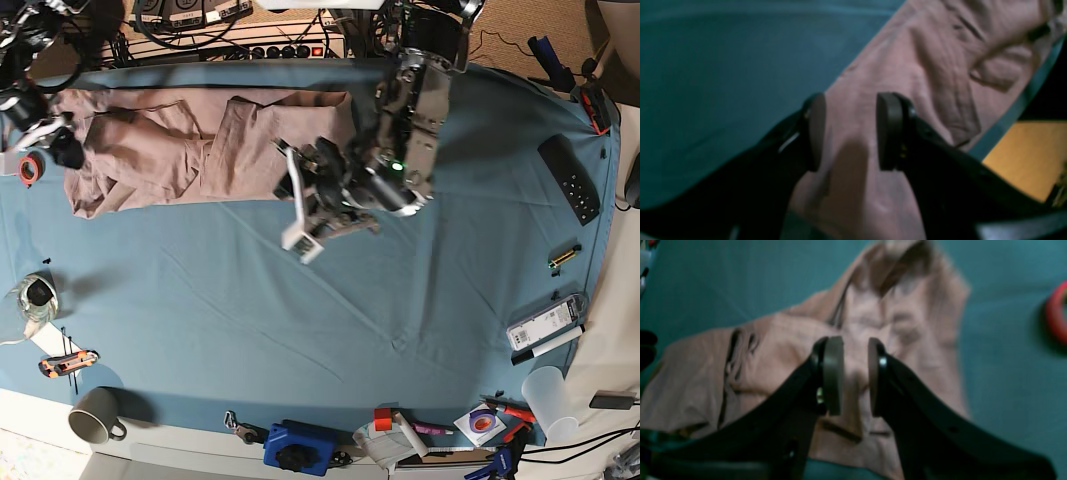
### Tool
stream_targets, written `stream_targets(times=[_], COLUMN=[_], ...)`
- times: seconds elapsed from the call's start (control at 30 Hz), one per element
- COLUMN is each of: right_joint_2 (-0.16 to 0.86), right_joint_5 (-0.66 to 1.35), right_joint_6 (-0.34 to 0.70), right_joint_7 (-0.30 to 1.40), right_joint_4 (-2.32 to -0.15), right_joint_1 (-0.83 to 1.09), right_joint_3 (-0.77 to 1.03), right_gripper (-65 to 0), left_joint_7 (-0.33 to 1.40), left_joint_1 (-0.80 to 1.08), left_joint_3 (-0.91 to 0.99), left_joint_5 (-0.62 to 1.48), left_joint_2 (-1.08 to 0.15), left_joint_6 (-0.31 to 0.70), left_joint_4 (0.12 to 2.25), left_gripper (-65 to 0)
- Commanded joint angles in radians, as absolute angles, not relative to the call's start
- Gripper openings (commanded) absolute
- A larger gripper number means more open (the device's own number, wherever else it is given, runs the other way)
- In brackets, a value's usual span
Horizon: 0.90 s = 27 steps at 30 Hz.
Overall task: Fold the T-shirt properly
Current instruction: 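Lift the hem end with the left gripper and fold it toward the collar, then hold the fold with the left gripper while the right gripper grasps the collar end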
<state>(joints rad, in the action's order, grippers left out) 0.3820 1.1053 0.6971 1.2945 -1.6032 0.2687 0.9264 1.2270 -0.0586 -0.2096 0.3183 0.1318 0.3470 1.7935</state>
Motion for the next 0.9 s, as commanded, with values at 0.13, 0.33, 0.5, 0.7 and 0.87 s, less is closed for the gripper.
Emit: stream_targets(times=[0.13, 0.33, 0.5, 0.7, 0.87], right_joint_2=[0.467, 0.508, 0.511, 0.516, 0.516], right_joint_5=[1.130, 1.125, 1.038, 0.979, 0.934], right_joint_6=[0.698, 0.698, 0.698, 0.698, 0.698], right_joint_7=[1.279, 1.280, 1.309, 1.332, 1.243], right_joint_4=[-1.620, -1.620, -1.620, -1.620, -1.611], right_joint_1=[0.266, 0.265, 0.266, 0.265, 0.265], right_joint_3=[0.978, 0.978, 0.976, 0.976, 0.976], right_gripper=[-51.2, -51.2, -41.3, -27.5, -27.5], left_joint_7=[1.230, 1.242, 1.254, 1.253, 1.252], left_joint_1=[-0.049, -0.018, -0.007, -0.004, 0.010], left_joint_3=[-0.116, -0.069, -0.070, -0.070, -0.070], left_joint_5=[0.475, 0.608, 0.633, 0.633, 0.634], left_joint_2=[0.106, 0.097, 0.097, 0.097, 0.097], left_joint_6=[0.369, 0.410, 0.437, 0.446, 0.446], left_joint_4=[1.842, 1.843, 1.843, 1.842, 1.842], left_gripper=[-41.7, -41.7, -41.7, -41.7, -41.7])
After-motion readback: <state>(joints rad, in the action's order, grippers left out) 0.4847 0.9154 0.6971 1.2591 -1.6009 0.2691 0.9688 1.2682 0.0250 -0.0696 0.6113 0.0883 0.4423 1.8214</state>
